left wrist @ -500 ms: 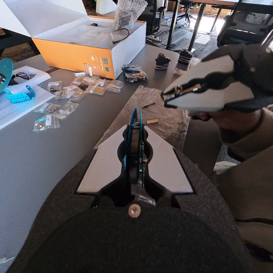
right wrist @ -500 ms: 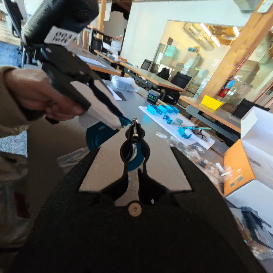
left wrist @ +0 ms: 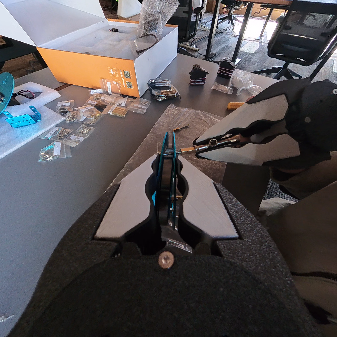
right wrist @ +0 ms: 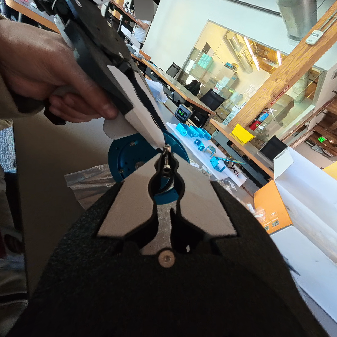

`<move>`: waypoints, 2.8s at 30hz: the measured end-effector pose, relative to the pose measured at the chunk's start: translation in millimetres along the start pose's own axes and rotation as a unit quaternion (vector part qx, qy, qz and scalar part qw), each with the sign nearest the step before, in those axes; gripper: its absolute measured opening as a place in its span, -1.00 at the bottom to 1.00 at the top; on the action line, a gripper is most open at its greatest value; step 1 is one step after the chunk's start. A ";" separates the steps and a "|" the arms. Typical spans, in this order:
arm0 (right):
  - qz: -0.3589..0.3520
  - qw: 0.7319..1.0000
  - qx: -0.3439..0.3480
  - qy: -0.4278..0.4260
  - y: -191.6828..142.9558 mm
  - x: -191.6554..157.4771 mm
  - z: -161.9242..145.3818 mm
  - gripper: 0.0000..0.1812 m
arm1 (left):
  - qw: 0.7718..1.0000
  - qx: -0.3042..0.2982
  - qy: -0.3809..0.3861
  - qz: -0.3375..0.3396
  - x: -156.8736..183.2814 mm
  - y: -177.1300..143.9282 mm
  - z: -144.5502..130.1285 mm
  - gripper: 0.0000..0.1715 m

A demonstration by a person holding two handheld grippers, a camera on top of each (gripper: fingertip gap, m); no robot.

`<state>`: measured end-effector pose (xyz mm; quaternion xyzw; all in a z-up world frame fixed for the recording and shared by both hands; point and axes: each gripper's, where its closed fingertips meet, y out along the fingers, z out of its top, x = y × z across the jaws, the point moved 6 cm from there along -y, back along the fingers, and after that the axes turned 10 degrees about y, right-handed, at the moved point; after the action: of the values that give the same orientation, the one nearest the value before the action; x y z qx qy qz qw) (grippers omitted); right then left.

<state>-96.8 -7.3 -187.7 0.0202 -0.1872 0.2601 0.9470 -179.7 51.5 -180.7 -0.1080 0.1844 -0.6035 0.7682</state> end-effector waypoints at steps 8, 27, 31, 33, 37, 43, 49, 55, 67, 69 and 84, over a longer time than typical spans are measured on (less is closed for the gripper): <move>-0.012 0.993 -0.011 -0.120 0.3 -2.6 0.3 -0.94 | 1.000 -0.010 -0.002 0.003 0.3 0.3 1.0 -0.85; -0.014 0.927 0.010 -0.374 5.9 1.0 -2.3 -0.94 | 0.999 -0.035 0.014 -0.015 -8.6 3.6 3.2 -0.85; 0.023 0.983 0.015 -0.181 7.9 5.8 -2.4 -0.93 | 1.000 -0.018 0.003 -0.019 -10.2 3.7 1.6 -0.85; -0.004 0.987 0.016 -0.162 9.0 3.5 -2.9 -0.93 | 1.000 -0.015 -0.001 -0.010 -10.7 3.5 1.3 -0.86; -0.013 1.000 0.002 0.002 11.5 4.7 -1.7 -0.94 | 1.000 0.005 -0.010 0.009 -12.0 3.3 1.0 -0.86; -0.024 0.983 0.061 0.173 12.0 12.6 17.9 -0.94 | 0.990 0.113 -0.085 0.011 -15.6 -5.9 13.2 -0.84; 0.020 0.926 0.131 0.355 16.6 18.1 37.6 -0.94 | 0.973 0.203 -0.059 0.095 -14.6 -21.2 28.4 -0.85; 0.111 0.814 0.151 0.550 24.9 20.6 40.3 -0.94 | 0.950 0.224 0.056 0.210 -13.6 -30.2 32.4 -0.85; 0.156 0.807 0.151 0.549 18.3 17.9 47.5 -0.93 | 0.928 0.216 0.182 0.245 -5.1 -40.4 39.6 -0.85; 0.090 0.903 0.137 0.397 14.2 17.5 51.3 -0.93 | 0.943 0.211 0.140 0.217 -4.8 -37.6 38.8 -0.86; 0.028 0.998 0.019 -0.044 18.0 15.2 44.7 -0.94 | 0.983 0.136 0.048 0.118 -14.4 -28.7 25.5 -0.86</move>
<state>-109.0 9.5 -141.7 0.0445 -0.2239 0.2894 0.9296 -197.5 56.9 -144.1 0.0493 0.1489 -0.5329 0.8315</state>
